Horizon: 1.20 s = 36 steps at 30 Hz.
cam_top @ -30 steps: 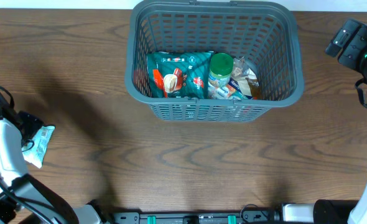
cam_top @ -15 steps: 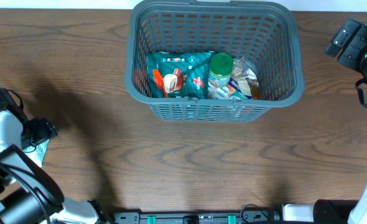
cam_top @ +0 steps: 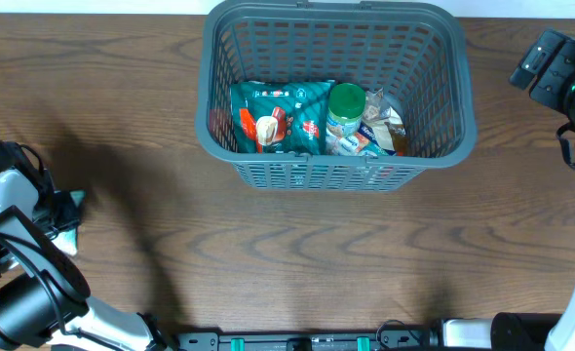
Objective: Pack container
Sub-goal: 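Move the left gripper to the pale blue wipes packet and grasp it, then carry the wipes packet over the basket and drop it inside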
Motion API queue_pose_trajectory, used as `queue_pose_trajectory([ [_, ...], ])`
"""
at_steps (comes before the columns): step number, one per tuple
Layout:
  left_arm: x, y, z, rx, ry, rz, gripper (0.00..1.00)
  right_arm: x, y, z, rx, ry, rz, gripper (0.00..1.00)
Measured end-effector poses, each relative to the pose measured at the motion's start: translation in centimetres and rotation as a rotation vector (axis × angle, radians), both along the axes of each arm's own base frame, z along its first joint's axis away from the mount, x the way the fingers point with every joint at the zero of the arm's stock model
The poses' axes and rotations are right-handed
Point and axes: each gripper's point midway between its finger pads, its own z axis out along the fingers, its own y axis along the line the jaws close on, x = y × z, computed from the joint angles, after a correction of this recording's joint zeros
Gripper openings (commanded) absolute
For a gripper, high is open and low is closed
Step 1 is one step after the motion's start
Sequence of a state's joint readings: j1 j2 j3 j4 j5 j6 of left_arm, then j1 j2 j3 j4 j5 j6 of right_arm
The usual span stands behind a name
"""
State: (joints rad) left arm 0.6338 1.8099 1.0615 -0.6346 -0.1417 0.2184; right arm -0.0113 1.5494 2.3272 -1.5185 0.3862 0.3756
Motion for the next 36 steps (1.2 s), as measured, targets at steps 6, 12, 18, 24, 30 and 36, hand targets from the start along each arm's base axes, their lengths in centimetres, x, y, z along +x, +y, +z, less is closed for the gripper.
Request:
queue_pose_trajectory([
  [6, 0.6, -0.3, 0.1, 0.017, -0.012, 0.024, 0.06, 0.0, 0.0, 0.0, 0.0, 0.0, 0.0, 0.99],
  [12, 4.5, -2.3, 1.6, 0.026, -0.08, -0.062, 0.06, 0.0, 0.0, 0.0, 0.0, 0.0, 0.0, 0.99],
  [18, 12.0, -3.0, 10.6, 0.15, -0.356, -0.158, 0.06, 0.0, 0.0, 0.0, 0.0, 0.0, 0.0, 0.99],
  [24, 17.3, -6.5, 27.1, 0.254, -0.788, -0.21, 0.06, 0.0, 0.0, 0.0, 0.0, 0.0, 0.0, 0.99],
  [30, 18.6, -18.5, 40.1, 0.086, -1.213, -0.502, 0.06, 0.0, 0.0, 0.0, 0.0, 0.0, 0.0, 0.99],
  [36, 16.9, -30.7, 43.2, -0.191, -1.349, -0.817, 0.06, 0.0, 0.0, 0.0, 0.0, 0.0, 0.0, 0.99],
])
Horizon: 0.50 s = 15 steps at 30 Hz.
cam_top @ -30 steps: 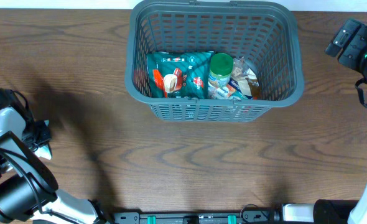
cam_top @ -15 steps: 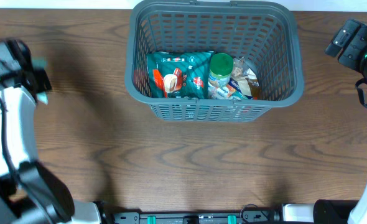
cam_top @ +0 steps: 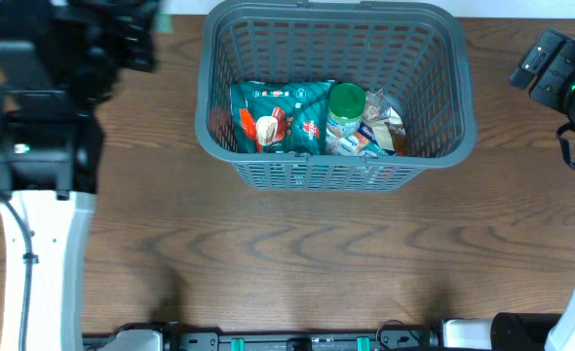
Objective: Pack container
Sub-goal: 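Carry the wipes packet over the basket and drop it inside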
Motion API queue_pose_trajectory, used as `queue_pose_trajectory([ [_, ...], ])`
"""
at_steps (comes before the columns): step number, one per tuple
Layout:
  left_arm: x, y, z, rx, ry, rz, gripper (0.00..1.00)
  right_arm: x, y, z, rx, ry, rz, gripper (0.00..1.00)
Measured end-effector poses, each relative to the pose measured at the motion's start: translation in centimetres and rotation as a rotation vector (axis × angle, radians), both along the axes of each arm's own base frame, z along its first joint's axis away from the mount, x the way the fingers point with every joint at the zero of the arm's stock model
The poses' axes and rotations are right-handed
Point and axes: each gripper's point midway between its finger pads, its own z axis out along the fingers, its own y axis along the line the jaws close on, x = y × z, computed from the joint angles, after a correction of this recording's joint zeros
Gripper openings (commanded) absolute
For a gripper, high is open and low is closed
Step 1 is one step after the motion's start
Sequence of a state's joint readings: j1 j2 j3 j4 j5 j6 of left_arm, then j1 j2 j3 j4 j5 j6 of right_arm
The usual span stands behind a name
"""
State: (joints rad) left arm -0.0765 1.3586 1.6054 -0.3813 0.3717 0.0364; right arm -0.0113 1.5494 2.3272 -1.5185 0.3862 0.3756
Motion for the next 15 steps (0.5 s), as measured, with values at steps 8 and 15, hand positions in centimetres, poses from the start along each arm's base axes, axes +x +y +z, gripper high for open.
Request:
queue_pose_trajectory([
  [8, -1.7, -12.2, -3.6, -0.008, 0.094, -0.338, 0.05, 0.0, 0.0, 0.0, 0.0, 0.0, 0.0, 0.99],
  [15, -2.0, -19.2, -9.6, 0.028, 0.231, -0.483, 0.06, 0.0, 0.0, 0.0, 0.0, 0.0, 0.0, 0.99],
])
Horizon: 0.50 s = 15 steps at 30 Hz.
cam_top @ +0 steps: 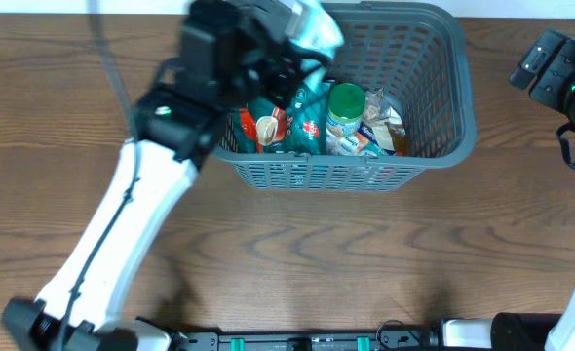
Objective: Pack container
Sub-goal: 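Carry the wipes packet over the basket and drop it inside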
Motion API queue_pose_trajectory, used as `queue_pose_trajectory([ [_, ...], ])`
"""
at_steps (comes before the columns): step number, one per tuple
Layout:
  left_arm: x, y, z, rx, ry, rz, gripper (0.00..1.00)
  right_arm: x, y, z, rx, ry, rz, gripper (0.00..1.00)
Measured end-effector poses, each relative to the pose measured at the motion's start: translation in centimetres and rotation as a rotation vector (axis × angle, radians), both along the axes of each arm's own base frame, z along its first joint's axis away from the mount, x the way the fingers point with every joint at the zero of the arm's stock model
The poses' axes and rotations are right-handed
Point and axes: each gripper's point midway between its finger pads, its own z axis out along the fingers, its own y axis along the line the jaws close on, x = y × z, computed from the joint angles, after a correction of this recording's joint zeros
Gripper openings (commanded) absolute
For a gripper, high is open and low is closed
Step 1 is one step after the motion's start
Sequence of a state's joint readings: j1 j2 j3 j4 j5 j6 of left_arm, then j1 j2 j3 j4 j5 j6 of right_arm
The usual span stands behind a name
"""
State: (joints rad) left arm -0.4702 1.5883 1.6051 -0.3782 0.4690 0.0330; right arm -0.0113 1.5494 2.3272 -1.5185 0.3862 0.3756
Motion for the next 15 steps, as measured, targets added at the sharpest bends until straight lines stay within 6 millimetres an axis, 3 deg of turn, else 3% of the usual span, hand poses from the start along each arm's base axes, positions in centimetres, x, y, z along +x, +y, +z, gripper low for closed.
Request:
queue_pose_trajectory([
  [6, -0.5, -3.6, -4.1, 0.042, 0.077, -0.07, 0.08, 0.0, 0.0, 0.0, 0.0, 0.0, 0.0, 0.99],
  [7, -0.5, -3.8, -4.4, 0.046, 0.083, -0.074, 0.3, 0.0, 0.0, 0.0, 0.0, 0.0, 0.0, 0.99],
  [9, -0.5, -4.2, -5.0, 0.052, 0.094, -0.082, 0.87, 0.0, 0.0, 0.0, 0.0, 0.0, 0.0, 0.99],
  [10, -0.5, -4.3, -5.2, 0.053, 0.097, -0.084, 0.99, 0.0, 0.0, 0.0, 0.0, 0.0, 0.0, 0.99],
  [15, -0.4, -4.5, -4.9, 0.044, 0.083, -0.085, 0.98, 0.0, 0.0, 0.0, 0.0, 0.0, 0.0, 0.99],
])
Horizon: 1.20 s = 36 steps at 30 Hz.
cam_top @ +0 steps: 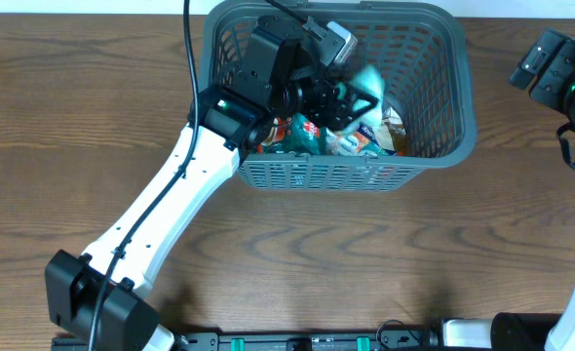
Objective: Pack container
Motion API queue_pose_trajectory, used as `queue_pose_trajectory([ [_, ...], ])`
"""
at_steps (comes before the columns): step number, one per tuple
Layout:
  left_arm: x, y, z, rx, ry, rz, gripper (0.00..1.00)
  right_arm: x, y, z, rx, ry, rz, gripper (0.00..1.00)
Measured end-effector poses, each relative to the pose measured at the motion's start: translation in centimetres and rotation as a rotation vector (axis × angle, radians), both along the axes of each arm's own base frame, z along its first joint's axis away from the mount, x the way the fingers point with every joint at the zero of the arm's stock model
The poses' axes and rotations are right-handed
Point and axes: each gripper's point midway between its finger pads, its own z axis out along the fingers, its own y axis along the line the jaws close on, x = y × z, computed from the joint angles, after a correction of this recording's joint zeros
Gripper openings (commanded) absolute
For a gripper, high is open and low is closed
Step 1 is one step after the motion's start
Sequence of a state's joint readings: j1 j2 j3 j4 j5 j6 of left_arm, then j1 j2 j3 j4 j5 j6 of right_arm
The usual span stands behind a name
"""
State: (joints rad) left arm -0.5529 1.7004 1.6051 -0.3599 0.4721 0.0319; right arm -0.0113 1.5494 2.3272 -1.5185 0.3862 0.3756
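A grey plastic basket [460, 97] stands at the back middle of the wooden table. My left arm reaches from the front left over the basket's left rim. My left gripper [354, 96] hovers over the basket's inside, shut on a small teal and white packet [365, 78], which is blurred. Below it, part of a teal snack bag [295, 134] and a clear wrapped item [395, 125] lie in the basket. The arm hides most of the other contents. My right gripper [553, 66] sits at the far right edge; its fingers are not readable.
Dark wood table [297, 253] extends in front of and to both sides of the basket. The left arm's base [93, 307] stands at the front left. A black rail [297, 341] runs along the front edge.
My left gripper has moved right, from the basket's left side to over its middle. The teal packet now shows at its tip, and the green-lidded jar is covered. The right arm is unchanged.
My left gripper was low at the table's left edge beside a teal packet. Then it was raised at the back left, then over the basket's left rim. Now it holds the packet over the basket's middle. The right arm stayed still throughout.
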Motion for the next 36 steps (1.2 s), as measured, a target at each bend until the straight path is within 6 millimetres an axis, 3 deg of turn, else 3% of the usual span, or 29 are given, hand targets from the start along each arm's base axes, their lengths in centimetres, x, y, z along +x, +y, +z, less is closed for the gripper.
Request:
queue_pose_trajectory([
  [6, 0.5, -0.1, 1.0, -0.021, -0.038, 0.012, 0.99, 0.0, 0.0, 0.0, 0.0, 0.0, 0.0, 0.99],
  [10, 1.7, 2.5, 2.5, 0.007, -0.079, 0.151, 0.99, 0.0, 0.0, 0.0, 0.0, 0.0, 0.0, 0.99],
  [13, 2.7, 7.9, 5.1, 0.053, -0.139, 0.352, 0.99, 0.0, 0.0, 0.0, 0.0, 0.0, 0.0, 0.99],
  [16, 2.3, 15.9, 8.3, 0.115, -0.196, 0.6, 0.99, 0.0, 0.0, 0.0, 0.0, 0.0, 0.0, 0.99],
  [20, -0.5, 25.2, 11.3, 0.181, -0.235, 0.863, 0.99, 0.0, 0.0, 0.0, 0.0, 0.0, 0.0, 0.99],
  [23, -2.9, 29.3, 12.4, 0.212, -0.241, 0.978, 0.99, 0.0, 0.0, 0.0, 0.0, 0.0, 0.0, 0.99],
  [28, -4.7, 32.1, 12.7, 0.245, -0.233, 1.061, 0.99, 0.0, 0.0, 0.0, 0.0, 0.0, 0.0, 0.99],
  [36, -4.9, 32.3, 12.3, 0.26, -0.217, 1.064, 0.99, 0.0, 0.0, 0.0, 0.0, 0.0, 0.0, 0.99],
])
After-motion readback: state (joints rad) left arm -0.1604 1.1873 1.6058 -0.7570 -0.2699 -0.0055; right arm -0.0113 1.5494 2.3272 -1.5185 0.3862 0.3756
